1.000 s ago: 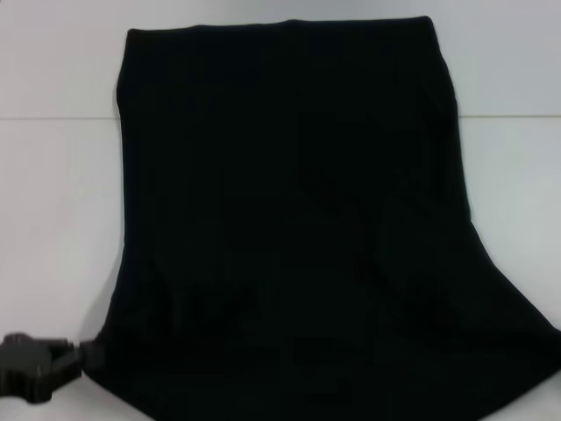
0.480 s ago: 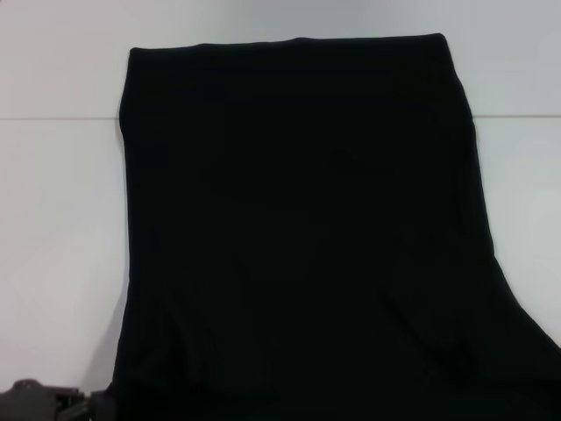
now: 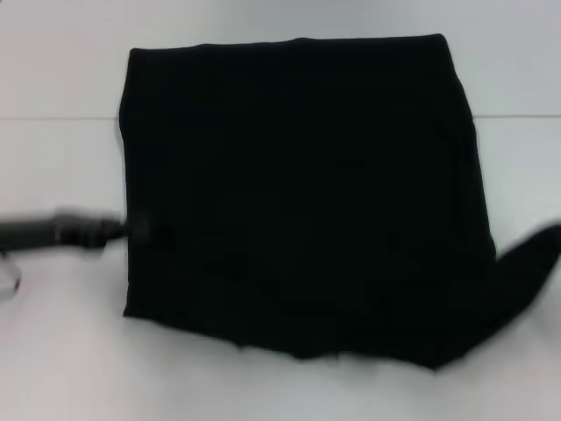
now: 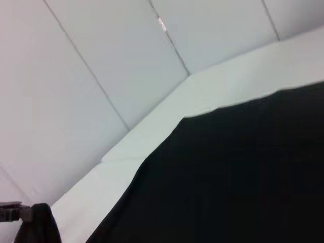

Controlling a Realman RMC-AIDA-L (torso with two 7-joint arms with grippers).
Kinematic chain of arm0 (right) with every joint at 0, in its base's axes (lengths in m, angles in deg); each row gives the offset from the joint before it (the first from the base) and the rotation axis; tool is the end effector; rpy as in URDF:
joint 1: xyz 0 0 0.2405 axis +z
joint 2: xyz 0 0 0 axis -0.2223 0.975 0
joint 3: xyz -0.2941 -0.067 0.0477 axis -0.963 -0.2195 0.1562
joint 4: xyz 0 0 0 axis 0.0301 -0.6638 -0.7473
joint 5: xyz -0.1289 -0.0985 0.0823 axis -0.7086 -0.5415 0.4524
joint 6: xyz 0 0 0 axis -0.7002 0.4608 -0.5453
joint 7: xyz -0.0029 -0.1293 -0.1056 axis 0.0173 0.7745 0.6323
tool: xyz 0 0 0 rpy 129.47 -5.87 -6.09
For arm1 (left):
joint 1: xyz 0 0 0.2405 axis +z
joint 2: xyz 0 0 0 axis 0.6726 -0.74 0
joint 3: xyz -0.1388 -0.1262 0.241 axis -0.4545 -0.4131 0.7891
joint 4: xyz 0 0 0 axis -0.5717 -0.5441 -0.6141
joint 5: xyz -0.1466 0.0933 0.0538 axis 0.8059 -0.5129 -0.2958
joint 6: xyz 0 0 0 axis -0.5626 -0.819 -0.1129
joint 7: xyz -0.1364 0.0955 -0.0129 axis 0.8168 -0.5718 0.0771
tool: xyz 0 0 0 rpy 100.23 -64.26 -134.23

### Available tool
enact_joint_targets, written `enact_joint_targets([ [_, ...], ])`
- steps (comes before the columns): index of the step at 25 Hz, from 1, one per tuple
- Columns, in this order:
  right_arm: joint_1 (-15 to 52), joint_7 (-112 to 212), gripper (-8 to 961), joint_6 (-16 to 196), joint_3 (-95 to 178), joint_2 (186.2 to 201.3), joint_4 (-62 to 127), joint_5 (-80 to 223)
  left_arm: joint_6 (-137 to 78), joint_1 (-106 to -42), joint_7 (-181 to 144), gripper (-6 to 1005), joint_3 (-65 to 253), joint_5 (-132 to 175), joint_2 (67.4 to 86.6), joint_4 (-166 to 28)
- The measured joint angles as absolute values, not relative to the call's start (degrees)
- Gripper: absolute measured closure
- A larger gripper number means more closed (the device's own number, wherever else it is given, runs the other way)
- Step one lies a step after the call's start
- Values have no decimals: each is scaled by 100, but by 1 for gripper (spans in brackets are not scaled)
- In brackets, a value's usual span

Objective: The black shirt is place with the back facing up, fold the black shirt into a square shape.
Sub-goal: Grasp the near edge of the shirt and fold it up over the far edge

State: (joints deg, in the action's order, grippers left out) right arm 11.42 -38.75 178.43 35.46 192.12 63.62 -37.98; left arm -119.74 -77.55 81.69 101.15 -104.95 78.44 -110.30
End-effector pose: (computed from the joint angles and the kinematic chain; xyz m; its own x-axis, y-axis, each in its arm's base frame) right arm 0.3548 0.3118 0.0478 0.4875 -0.5518 -0.6766 -0.8076 -0.5795 -0.1093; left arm -0.3035 0.3516 0.0116 0.5652 0.6498 0.5082 0.7776 -0.6253 -0.0653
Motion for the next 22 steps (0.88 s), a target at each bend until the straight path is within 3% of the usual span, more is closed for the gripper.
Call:
enact_joint_targets([
  [4,1856,-4253,937,16948,3504,19220,6243,-3804,-10734,-8443,8531,975,10163,-10388,7593,-10418],
  [7,2320,-4530,938,16212,3337,19219,6051,-3832,-9943,-8812,8638,975,10228,-10376,7528,-10148],
  [22,3788,-4999,938,13061,2551,19332,5276,-3804,-6737,-9600,8567,974,10704,-10104,7671,-9508],
])
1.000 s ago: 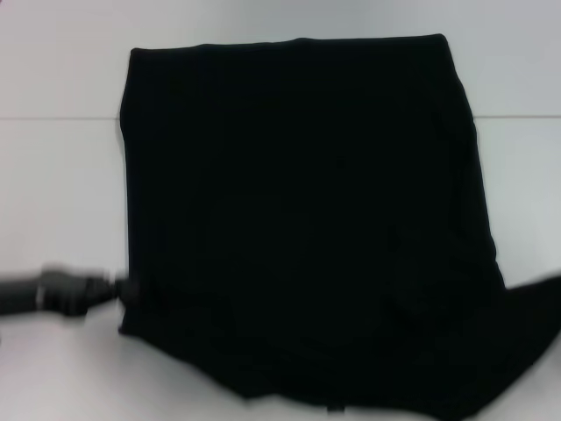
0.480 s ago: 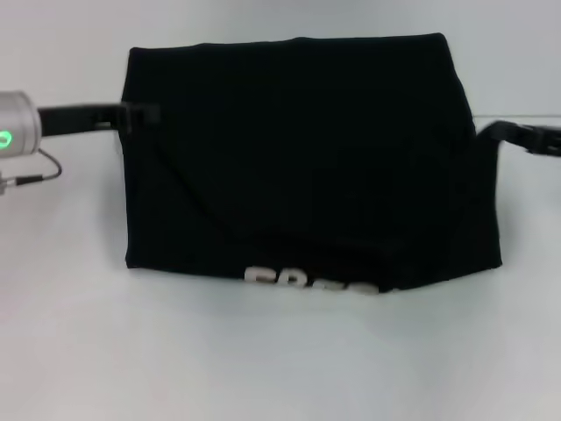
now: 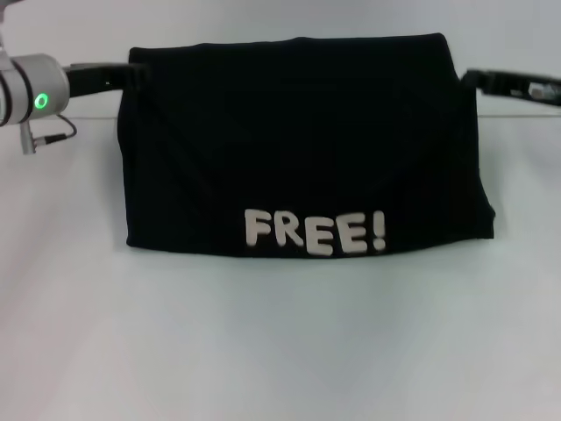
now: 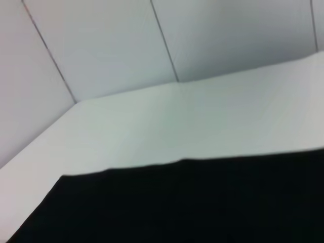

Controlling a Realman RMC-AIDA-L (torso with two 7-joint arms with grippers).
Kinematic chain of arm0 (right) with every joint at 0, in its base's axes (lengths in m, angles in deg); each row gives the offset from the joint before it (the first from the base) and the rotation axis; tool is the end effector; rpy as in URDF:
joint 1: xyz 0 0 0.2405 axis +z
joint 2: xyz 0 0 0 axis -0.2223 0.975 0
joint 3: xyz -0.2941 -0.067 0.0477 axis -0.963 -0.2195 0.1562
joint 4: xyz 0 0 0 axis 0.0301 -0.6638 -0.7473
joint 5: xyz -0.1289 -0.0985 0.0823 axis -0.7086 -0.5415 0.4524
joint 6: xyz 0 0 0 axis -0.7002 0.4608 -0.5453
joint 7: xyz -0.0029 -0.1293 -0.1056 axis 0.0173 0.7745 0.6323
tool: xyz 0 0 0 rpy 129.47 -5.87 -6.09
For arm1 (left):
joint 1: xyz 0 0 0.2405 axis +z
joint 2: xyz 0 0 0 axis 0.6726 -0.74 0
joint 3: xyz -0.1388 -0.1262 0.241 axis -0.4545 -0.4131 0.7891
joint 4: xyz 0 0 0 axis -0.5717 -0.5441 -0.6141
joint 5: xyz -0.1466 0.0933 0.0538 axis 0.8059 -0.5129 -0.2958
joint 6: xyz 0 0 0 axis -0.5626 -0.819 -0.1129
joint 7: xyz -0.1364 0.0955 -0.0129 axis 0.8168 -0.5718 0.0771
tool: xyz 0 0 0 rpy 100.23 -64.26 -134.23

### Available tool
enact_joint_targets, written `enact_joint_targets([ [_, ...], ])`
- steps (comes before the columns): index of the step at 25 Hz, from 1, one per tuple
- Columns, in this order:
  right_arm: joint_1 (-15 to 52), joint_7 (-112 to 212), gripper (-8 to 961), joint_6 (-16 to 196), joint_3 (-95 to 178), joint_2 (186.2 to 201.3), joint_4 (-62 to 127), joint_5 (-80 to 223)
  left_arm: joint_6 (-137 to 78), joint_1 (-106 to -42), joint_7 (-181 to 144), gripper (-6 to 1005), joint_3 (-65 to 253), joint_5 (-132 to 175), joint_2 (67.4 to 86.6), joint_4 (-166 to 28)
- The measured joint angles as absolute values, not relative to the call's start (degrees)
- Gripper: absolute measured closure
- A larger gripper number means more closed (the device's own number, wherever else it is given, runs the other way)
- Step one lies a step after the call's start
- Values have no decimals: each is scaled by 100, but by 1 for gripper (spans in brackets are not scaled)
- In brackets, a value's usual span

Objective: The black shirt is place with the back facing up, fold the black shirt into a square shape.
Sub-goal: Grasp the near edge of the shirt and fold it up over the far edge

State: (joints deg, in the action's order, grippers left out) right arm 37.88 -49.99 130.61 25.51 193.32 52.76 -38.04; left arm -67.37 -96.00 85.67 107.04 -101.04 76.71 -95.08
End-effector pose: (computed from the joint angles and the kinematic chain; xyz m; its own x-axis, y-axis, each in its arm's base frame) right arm 0.2622 0.5060 0.0179 0.5331 -0.5112 -0.6741 -0.8448 -0.3658 -0.3906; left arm -0.2542 0.5184 0.0203 0.5962 0.4930 0.6336 0.8023 -0.3378 -0.4922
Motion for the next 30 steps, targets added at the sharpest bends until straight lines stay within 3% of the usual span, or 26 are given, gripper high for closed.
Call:
enact_joint_targets([
  [6,4194,-5142,937,12439,2235,19249,5155,-3801,-5953,-9716,8405,954,11106,-9680,7731,-9370],
  [11,4307,-5128,937,11899,1980,19287,4912,-3801,-5345,-9749,7975,920,11203,-9312,7789,-9010],
  [19,4240,-5026,934,11305,1965,19601,4712,-3701,-4561,-9566,6227,865,11199,-8167,8265,-8786],
  [22,4171,-5031,930,11303,1965,19651,4690,-3657,-4572,-9560,6076,845,11203,-8063,8249,-8648],
  [26,4072,-5067,756,11299,1981,19703,4727,-3656,-4568,-9557,6060,818,11205,-8045,8189,-8548],
  [30,3991,-5063,621,11310,1994,19730,4834,-3629,-4501,-9550,6082,712,11207,-8043,8170,-8546],
])
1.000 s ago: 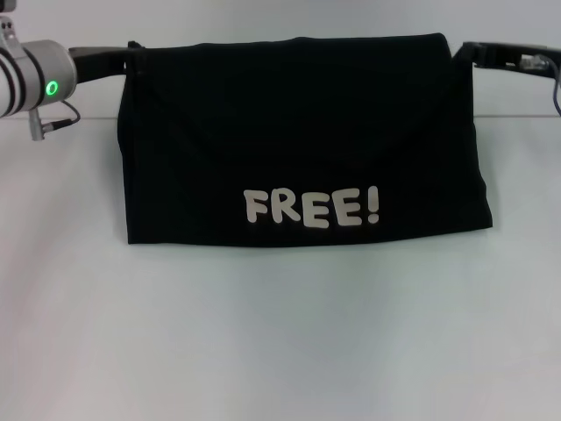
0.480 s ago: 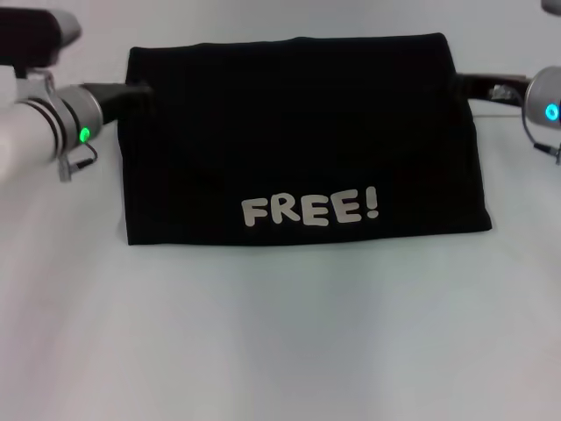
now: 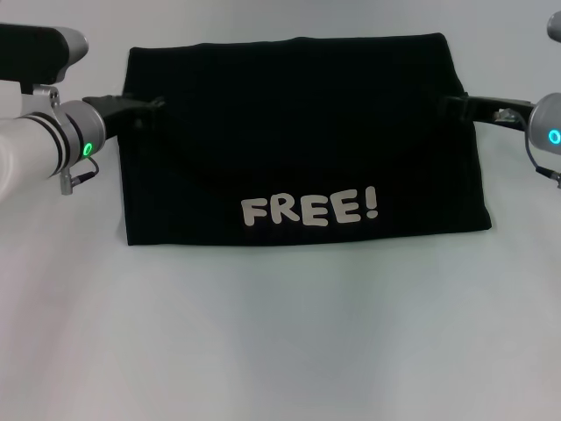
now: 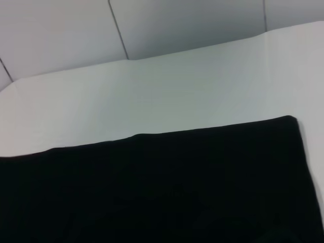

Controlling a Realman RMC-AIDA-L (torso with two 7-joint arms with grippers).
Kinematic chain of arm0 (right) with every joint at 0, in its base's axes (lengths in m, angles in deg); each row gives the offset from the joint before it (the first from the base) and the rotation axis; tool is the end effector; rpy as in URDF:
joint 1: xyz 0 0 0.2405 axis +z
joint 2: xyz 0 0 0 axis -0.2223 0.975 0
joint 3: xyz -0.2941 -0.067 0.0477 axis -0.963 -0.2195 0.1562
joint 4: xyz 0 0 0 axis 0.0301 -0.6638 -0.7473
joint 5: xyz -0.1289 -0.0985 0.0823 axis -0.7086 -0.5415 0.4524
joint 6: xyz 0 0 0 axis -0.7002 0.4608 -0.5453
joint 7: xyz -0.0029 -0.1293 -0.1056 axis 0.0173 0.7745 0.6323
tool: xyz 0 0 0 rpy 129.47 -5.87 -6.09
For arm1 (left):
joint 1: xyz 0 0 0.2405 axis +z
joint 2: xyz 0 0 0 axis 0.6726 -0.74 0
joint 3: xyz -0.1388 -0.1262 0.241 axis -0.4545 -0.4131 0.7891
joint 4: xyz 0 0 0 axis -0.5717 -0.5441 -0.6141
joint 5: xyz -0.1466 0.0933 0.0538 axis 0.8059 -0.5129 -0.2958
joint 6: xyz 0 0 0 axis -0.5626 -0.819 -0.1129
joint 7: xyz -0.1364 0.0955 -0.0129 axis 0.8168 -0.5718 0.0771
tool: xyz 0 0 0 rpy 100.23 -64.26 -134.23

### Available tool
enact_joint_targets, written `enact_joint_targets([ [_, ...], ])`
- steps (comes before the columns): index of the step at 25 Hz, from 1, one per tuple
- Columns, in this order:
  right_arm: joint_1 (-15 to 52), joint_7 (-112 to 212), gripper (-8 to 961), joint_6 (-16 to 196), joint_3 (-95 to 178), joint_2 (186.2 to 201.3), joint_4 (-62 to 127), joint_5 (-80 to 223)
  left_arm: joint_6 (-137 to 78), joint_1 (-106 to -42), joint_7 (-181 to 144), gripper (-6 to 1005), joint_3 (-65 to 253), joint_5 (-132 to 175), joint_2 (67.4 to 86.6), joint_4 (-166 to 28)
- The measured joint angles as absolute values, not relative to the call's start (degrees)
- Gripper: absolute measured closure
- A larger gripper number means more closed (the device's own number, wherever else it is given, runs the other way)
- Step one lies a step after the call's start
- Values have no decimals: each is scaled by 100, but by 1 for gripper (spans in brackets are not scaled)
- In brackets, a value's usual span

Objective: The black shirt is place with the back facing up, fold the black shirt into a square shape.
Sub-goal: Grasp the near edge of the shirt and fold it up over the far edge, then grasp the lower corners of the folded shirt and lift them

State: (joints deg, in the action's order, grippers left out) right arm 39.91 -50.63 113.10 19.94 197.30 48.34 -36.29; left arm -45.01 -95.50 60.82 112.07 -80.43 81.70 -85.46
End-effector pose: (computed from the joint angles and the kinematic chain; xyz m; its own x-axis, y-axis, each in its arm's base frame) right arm 0.2692 0.5116 -0.0207 0.5268 -0.5422 -0.6546 -0.8420 -0.2275 -0.4892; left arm -0.2742 0.5121 -0.0282 0.6689 0.4481 0.5931 0.7246 -0.2150 -0.6548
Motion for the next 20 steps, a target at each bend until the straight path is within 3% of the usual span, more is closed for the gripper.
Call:
enact_joint_targets([
  [3,3891,-5037,529,11475,1958,19742,5021,-3533,-4469,-9537,6170,632,11217,-8074,8162,-8578],
  [8,3676,-5070,386,12221,1978,19745,5392,-3525,-5369,-9149,7240,386,11637,-8194,8142,-8992],
  [11,3405,-5075,304,13011,1975,19752,5690,-3420,-6794,-8678,7818,324,11901,-8236,8180,-9576],
  [13,3201,-5059,306,13474,1968,19753,5830,-3271,-8120,-8261,8098,282,11975,-8237,8241,-10189],
  [20,2675,-5030,307,14560,1967,19688,5997,-2941,-9407,-7612,8398,288,11943,-8277,8310,-10953],
])
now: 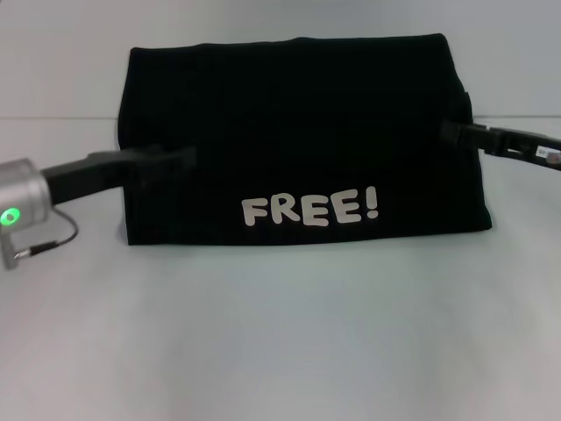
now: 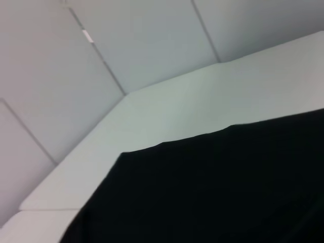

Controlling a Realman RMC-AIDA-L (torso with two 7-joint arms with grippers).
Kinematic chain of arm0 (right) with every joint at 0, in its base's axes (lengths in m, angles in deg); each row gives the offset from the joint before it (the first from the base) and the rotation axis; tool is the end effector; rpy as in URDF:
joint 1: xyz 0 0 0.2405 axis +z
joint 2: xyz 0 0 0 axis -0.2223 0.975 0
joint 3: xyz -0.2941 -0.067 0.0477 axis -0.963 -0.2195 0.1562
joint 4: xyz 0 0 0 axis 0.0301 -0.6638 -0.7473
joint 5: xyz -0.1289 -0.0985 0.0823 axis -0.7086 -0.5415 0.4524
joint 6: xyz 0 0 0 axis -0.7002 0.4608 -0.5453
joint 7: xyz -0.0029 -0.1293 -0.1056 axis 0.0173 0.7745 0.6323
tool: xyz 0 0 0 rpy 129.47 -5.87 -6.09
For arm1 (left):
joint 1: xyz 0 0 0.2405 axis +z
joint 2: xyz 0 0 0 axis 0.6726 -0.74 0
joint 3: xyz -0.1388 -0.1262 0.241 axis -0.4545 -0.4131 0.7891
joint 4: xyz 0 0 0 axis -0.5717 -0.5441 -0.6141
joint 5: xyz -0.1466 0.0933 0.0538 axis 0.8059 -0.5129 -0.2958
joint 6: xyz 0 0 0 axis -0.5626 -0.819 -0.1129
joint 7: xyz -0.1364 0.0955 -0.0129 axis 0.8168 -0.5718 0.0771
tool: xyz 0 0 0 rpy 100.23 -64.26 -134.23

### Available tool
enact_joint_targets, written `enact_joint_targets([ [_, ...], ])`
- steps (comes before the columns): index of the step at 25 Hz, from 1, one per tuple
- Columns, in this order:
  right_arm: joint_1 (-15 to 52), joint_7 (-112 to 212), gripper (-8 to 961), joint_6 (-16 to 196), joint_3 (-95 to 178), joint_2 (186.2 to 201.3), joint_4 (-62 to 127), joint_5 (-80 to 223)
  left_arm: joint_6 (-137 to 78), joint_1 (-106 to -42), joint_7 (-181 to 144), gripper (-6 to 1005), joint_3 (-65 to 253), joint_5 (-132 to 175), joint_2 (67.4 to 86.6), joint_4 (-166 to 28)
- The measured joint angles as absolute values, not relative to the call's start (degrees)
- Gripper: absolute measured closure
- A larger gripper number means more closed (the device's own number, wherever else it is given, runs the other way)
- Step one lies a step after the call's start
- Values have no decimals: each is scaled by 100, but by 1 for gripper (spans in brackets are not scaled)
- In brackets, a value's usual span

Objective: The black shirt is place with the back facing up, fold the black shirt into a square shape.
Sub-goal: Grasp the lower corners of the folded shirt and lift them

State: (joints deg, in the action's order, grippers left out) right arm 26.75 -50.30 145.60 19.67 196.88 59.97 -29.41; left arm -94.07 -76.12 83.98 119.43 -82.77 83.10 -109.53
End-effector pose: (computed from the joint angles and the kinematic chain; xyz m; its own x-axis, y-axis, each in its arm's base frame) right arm 0.2864 0.4394 -0.0033 0.4534 -0.5594 -0.6940 -0.8707 -0.4443 -0.2107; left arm -0.2827 0.4022 -0.0139 0.5084 0.5354 0.6745 0.8254 -0.5263 -0.2044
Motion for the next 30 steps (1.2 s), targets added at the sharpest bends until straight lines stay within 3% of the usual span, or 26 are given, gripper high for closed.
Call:
enact_joint_targets([
  [11,2526,-5130,303,15000,2016,19617,6109,-2922,-8894,-7216,8675,323,11820,-9482,8386,-11057],
  [30,2500,-5271,303,14897,1987,19662,6060,-2941,-7672,-7456,7476,393,12458,-9519,8459,-10606],
])
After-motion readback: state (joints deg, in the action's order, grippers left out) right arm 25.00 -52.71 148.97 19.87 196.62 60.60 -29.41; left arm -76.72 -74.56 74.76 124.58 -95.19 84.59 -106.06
